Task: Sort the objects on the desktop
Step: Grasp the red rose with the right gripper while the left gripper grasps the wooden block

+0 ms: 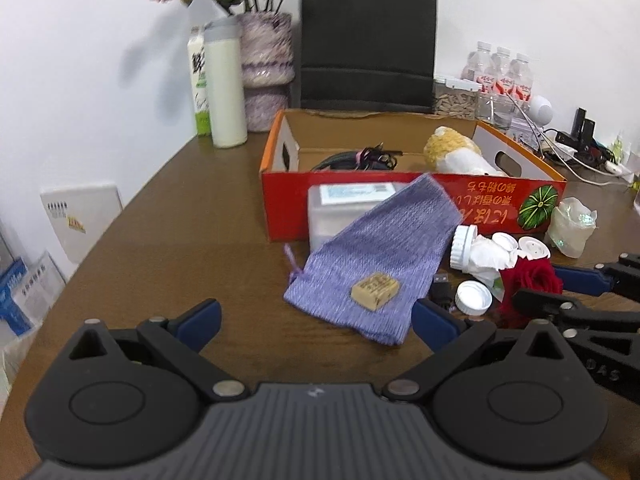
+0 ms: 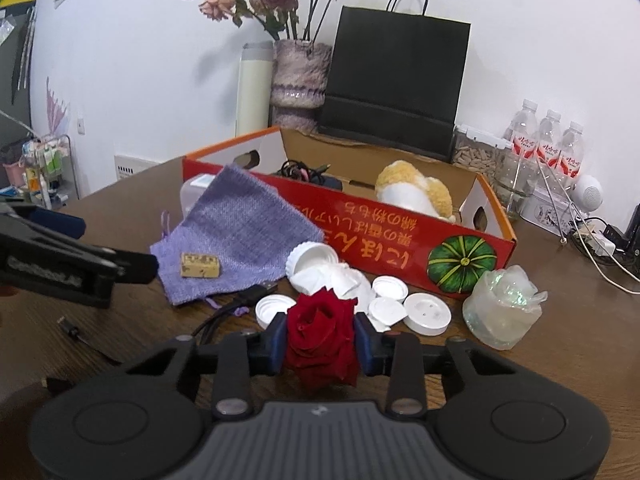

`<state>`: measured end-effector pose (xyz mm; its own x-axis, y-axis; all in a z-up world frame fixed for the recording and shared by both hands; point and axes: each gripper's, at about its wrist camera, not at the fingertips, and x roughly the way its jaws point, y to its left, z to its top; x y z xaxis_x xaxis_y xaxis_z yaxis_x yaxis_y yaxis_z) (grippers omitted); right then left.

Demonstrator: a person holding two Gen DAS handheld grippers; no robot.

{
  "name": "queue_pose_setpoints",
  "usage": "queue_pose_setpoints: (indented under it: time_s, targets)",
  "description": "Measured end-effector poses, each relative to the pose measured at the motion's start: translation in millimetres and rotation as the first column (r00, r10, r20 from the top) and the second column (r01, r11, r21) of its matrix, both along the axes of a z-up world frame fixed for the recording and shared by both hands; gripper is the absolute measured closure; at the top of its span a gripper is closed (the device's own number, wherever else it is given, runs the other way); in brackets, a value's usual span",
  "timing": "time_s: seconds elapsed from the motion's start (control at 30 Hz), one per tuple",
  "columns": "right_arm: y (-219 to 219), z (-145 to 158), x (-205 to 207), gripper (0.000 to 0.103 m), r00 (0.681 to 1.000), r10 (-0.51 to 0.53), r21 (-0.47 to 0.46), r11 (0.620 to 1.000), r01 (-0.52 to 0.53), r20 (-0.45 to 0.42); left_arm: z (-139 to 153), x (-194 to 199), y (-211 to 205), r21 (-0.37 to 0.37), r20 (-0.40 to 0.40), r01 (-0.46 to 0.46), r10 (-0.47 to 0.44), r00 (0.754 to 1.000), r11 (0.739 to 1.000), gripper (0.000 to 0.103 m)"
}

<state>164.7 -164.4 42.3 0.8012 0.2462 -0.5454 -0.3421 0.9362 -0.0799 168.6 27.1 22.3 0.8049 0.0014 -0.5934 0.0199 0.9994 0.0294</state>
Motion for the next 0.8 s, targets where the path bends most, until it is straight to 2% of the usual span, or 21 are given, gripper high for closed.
queue_pose_setpoints:
  time_s: [0.37,0.47,0.6,0.8]
  targets:
    - [-34,19,5,0.071,0.995,-0.089,0.09,0.992,0.085,0.042,-6,27,-20,0.049,0.008,0.027,-0.027,1.0,0.998,0.002]
    - [-44,20,7,0.071,0.992,-0.118,0.104,0.988,0.112,0.047,-10,34,-22,0.05,-0.003,0.038,-0.037,0.999,0.998,0.009]
    - [-54,19,9,0.071,0.988,-0.144,0.118,0.983,0.138,0.046,-16,43,-24,0.032,-0.027,0.062,-0.061,0.998,0.998,0.025]
    - [-59,15,10,0.071,0.988,-0.151,0.134,0.98,0.146,0.028,-22,48,-24,0.009,-0.049,0.089,-0.089,0.995,0.996,0.04]
